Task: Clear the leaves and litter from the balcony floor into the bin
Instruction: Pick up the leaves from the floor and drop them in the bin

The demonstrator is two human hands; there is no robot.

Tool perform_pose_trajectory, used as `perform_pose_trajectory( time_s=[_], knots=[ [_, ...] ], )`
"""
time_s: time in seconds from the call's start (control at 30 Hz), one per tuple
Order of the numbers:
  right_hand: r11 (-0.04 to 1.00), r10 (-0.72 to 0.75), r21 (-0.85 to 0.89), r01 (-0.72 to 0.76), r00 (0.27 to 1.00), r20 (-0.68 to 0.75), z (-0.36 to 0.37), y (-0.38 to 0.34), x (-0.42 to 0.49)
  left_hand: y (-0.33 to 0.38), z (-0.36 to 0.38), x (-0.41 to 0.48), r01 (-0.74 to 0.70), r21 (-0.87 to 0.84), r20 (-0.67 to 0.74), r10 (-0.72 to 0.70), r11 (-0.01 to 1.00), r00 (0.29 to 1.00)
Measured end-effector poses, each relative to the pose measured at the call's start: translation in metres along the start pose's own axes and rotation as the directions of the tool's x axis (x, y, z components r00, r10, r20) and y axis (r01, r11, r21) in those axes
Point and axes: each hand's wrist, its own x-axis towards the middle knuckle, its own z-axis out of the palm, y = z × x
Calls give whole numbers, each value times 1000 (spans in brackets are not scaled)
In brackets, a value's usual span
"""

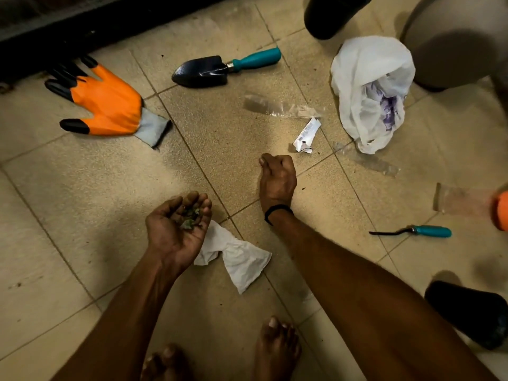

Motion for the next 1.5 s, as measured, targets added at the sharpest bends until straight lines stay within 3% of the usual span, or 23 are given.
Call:
perform_pose_trajectory(
  time_s=[0.07, 0.2, 0.37, 0.47, 0.6, 0.77, 0.83, 0.9, 1.0, 1.13, 1.3, 1.5],
  knots=[
    [1000, 22, -5, -22, 999, 37, 2, 0, 0, -2, 6, 4, 0, -4, -5, 0, 1000, 1000],
    [999, 6, 54, -2, 997, -75, 4, -5, -10, -6, 19, 8, -30, 9, -42, 30, 1000, 999],
    [918, 151, 380, -112, 986, -74, -30, -39, -39, -12, 31, 6, -67, 39, -89, 70, 997, 994],
    [887, 40, 462, 4, 996, -86, -57, -64, -69, -18, 39, 1, -51, 75, -80, 57, 996, 995],
    [888, -176, 428, 172, 984, -29, -76, -75, -94, -31, 53, -7, 16, 103, -14, -15, 994, 1000],
    [919, -167, 337, 204, 977, -136, -88, -54, -90, -42, 66, -8, 29, 85, 38, -32, 996, 999],
    [923, -89, 356, 150, 979, -183, -94, -41, -84, -44, 68, -5, 27, 99, 31, -30, 995, 999],
    [909, 123, 417, -23, 969, -214, -92, -20, -75, -46, 68, -2, 31, 100, 16, -33, 995, 999],
    [816, 425, 490, -306, 893, -150, -81, 19, -60, -48, 65, 1, 44, 95, 10, -45, 995, 999],
    [765, 528, 467, -444, 847, -60, -67, 60, -46, -52, 60, 5, 49, 106, 6, -50, 993, 999],
    [834, 456, 365, -414, 889, -34, -53, 72, -39, -58, 53, 9, 49, 113, -14, -48, 992, 999],
    [993, 116, -15, -116, 993, -35, -46, 80, -44, -66, 52, 12, 68, 118, -27, -65, 991, 997]
  ],
)
